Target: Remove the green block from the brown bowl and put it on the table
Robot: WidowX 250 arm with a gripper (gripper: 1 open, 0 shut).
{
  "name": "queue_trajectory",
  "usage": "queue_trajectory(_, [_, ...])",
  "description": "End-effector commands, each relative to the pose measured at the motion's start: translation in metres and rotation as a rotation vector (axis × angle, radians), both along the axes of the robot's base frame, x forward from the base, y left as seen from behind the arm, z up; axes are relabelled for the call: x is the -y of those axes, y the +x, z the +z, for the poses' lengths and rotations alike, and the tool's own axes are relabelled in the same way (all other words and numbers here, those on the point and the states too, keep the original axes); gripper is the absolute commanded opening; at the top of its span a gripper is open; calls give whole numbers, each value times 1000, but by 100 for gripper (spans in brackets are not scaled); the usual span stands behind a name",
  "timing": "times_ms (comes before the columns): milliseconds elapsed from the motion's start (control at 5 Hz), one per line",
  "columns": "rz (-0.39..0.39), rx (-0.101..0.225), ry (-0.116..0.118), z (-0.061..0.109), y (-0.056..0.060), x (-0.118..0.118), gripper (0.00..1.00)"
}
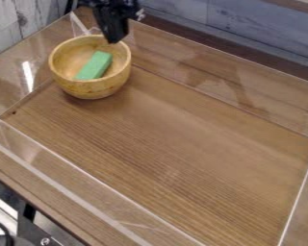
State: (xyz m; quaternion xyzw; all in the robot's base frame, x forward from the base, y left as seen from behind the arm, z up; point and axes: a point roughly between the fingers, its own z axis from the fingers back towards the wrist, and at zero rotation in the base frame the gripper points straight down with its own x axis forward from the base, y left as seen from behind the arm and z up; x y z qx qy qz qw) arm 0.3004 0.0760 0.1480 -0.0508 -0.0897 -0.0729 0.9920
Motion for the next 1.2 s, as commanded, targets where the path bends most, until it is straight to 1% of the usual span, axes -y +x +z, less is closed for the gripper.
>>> queue_trajectory(0, [-22, 78, 11, 31, 0, 5, 0])
queue_trajectory(200, [-51, 73, -4, 34, -6, 20, 0])
queue_trajectory(400, [-2, 69, -17, 27, -11, 42, 0])
queue_trajectory(600, [52, 56, -28, 9, -12, 75, 0])
queue_trajectory(800, [11, 35, -23, -14, -10, 110, 0])
queue_trajectory(1000, [-16, 12, -14, -39, -8, 134, 0])
